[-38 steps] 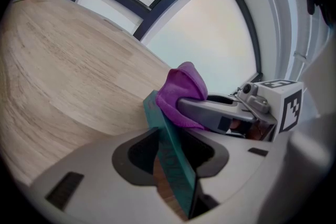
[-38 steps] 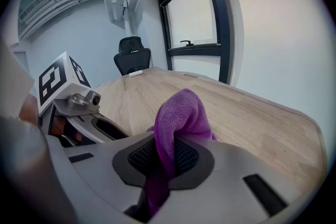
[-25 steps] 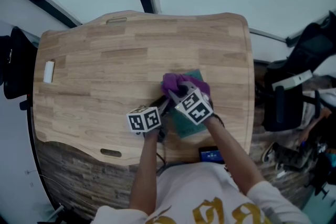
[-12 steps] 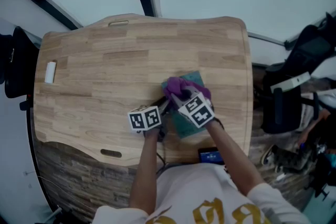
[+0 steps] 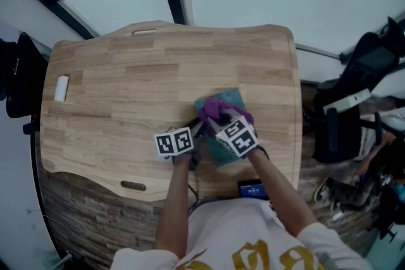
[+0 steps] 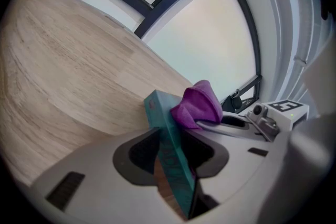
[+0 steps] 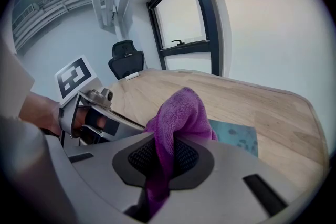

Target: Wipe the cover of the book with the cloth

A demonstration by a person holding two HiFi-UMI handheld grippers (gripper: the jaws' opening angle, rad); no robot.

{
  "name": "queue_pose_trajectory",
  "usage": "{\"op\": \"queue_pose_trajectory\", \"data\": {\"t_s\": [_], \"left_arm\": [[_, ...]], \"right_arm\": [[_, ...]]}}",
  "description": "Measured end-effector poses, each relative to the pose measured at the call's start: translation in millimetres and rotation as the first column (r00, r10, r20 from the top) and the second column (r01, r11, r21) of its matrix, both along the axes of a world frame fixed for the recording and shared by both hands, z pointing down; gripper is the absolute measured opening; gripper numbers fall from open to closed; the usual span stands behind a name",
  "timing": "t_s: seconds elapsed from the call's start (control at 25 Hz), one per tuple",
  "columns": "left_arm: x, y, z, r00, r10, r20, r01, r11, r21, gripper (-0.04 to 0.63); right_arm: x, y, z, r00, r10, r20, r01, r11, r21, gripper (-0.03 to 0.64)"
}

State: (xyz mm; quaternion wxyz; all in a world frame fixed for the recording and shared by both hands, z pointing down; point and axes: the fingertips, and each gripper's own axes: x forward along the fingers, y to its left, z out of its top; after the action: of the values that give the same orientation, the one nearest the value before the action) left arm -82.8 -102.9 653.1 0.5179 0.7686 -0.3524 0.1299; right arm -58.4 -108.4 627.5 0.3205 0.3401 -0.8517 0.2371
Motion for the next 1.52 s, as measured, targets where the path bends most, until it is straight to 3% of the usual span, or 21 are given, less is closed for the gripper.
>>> {"op": "queue_pose_trajectory", "data": {"t_s": [1.04, 1.52], "left_arm": [[-1, -1, 2, 1.000, 0.003, -0.006, -0.003, 1.000, -0.007, 0.130], [-2, -2, 3, 1.000, 0.002, -0.008, -0.002, 1.000, -0.006, 0.129]], "right_arm": [[4, 22, 11, 1.000, 0.005, 0.000, -0.005, 0.998, -0.057, 0.032], [3, 39, 12, 0.999, 0.003, 0.046, 0.003, 0.989, -0.148, 0.032]]}}
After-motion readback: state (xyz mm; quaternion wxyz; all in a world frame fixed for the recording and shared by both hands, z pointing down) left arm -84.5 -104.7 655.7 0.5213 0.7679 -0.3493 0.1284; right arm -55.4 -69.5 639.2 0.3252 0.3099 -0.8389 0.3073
